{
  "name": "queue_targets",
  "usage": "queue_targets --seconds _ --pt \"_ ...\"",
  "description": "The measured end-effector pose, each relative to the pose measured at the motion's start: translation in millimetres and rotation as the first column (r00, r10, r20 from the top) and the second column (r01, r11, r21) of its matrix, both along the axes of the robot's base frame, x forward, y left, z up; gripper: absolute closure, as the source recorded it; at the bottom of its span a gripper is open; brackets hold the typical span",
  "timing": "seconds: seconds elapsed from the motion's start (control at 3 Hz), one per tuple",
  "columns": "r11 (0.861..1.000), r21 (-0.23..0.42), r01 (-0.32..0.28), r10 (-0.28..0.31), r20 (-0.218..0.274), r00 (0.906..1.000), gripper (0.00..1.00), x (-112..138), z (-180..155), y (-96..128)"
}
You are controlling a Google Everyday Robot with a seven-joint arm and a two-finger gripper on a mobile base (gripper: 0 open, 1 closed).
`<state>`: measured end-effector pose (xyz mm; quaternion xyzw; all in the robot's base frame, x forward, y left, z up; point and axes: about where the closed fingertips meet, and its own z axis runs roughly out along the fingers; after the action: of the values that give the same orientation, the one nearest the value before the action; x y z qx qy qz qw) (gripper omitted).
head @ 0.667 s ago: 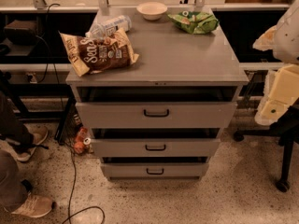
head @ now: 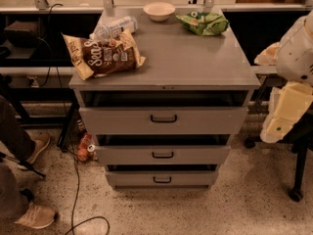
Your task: Open top drawer
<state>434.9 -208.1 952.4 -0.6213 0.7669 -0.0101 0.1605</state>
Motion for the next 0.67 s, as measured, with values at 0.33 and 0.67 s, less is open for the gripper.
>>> queue_targets --seconds 0.33,0.67 --pt "0.984 0.087 -0.157 0.16 -0.02 0.987 0.0 -11 -70 39" --pt "0.965 0.121 -0.234 0.238 -0.02 0.9711 0.0 -16 -151 69"
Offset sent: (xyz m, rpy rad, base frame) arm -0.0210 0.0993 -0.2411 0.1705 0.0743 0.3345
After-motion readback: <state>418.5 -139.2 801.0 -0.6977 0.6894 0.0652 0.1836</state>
